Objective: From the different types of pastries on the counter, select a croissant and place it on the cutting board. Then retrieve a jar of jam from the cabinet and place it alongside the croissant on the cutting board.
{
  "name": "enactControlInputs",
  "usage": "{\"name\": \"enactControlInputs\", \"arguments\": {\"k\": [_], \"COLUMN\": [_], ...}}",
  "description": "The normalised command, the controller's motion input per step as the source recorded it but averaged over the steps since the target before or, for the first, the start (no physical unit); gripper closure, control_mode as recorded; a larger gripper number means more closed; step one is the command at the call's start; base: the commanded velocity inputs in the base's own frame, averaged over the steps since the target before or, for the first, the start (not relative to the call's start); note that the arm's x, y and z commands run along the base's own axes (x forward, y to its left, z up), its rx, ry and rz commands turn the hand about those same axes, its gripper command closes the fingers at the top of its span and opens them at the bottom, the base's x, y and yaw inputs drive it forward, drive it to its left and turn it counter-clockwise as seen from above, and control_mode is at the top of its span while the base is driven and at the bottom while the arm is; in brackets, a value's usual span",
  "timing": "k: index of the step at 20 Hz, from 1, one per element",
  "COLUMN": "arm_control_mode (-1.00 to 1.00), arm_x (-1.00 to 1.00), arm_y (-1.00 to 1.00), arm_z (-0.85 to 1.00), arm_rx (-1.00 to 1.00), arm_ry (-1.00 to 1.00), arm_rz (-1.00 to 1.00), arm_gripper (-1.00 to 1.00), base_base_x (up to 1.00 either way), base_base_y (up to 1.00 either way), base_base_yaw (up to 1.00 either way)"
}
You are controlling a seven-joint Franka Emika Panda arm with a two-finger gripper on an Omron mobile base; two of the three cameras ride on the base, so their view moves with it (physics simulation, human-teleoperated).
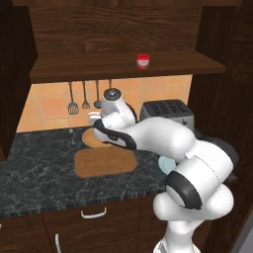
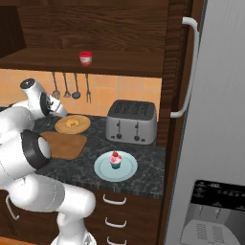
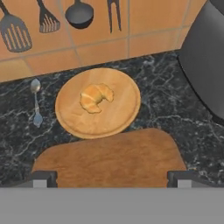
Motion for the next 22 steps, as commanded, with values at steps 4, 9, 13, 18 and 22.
{"name": "enactControlInputs", "arguments": {"k": [4,9,13,18,22], "arm_control_mode": [-1.00,-1.00,-1.00,-1.00,-1.00], "arm_x": [0.46,0.60,0.38,0.25,0.29], "arm_y": [0.29,0.08,0.12,0.03,0.00], "arm_z": [-0.37,-0.34,-0.23,-0.12,-0.10], "arm_rx": [-0.01,0.00,0.00,0.00,0.00], "arm_ry": [0.00,0.00,0.00,0.00,0.00], "arm_rz": [-0.01,0.00,0.00,-0.02,-0.10], "arm_gripper": [-1.00,-1.00,-1.00,-1.00,-1.00], "base_base_x": [0.00,0.00,0.00,0.00,0.00], "base_base_y": [0.00,0.00,0.00,0.00,0.00], "base_base_yaw": [0.00,0.00,0.00,0.00,0.00]}}
